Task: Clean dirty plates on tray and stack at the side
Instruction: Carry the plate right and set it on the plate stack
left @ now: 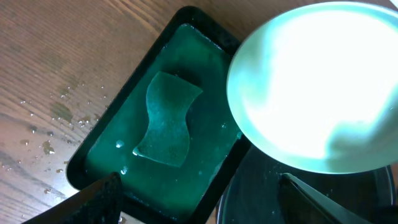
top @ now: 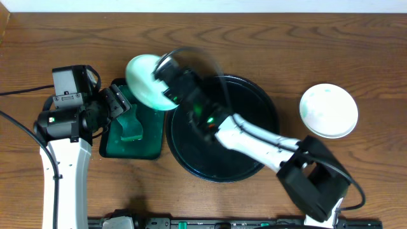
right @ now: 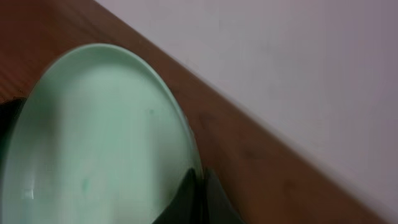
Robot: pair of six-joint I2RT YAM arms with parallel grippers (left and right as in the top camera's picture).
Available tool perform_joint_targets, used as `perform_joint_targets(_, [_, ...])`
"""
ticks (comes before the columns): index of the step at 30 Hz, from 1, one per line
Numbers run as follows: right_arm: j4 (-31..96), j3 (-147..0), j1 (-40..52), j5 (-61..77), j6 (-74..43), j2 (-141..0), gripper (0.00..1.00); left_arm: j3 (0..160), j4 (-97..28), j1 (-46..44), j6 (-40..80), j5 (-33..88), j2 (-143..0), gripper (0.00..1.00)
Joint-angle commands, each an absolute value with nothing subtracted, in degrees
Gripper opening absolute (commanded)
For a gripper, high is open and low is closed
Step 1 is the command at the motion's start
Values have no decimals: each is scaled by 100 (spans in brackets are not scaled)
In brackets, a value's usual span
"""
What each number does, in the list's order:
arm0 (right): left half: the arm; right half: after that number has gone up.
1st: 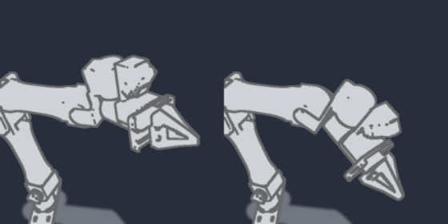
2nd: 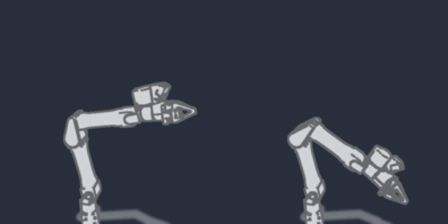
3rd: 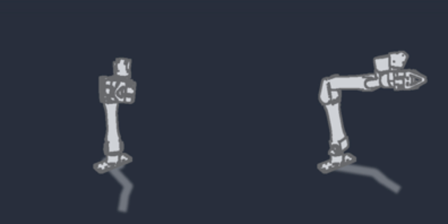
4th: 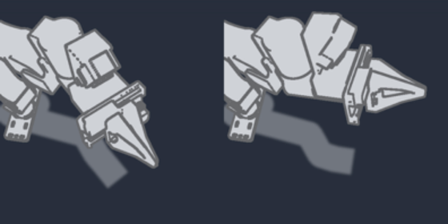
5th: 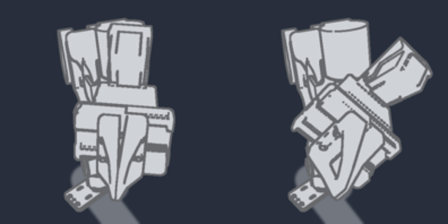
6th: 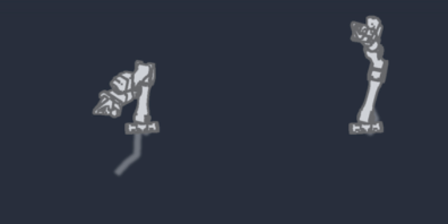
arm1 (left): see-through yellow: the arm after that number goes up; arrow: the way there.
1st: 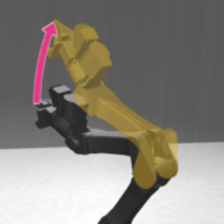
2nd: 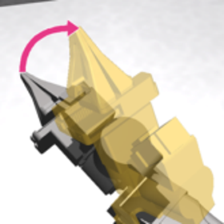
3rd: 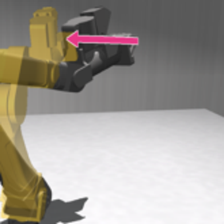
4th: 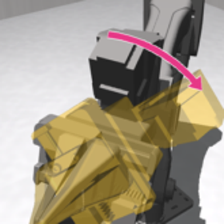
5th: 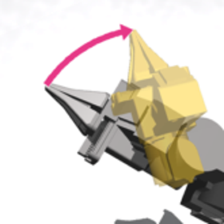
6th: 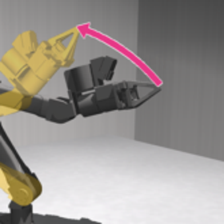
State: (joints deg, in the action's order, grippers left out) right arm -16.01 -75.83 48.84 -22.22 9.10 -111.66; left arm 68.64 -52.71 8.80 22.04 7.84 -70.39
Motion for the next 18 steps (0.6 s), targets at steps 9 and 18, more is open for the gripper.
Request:
perform_joint_targets(9, [1114, -7627, 2405, 707, -2268, -9054, 1, 6997, -5295, 893, 2165, 836, -7041, 80])
perform_joint_targets(18, [4495, -7577, -447, 694, -2171, -8602, 1, 6997, -5295, 893, 2165, 836, -7041, 80])
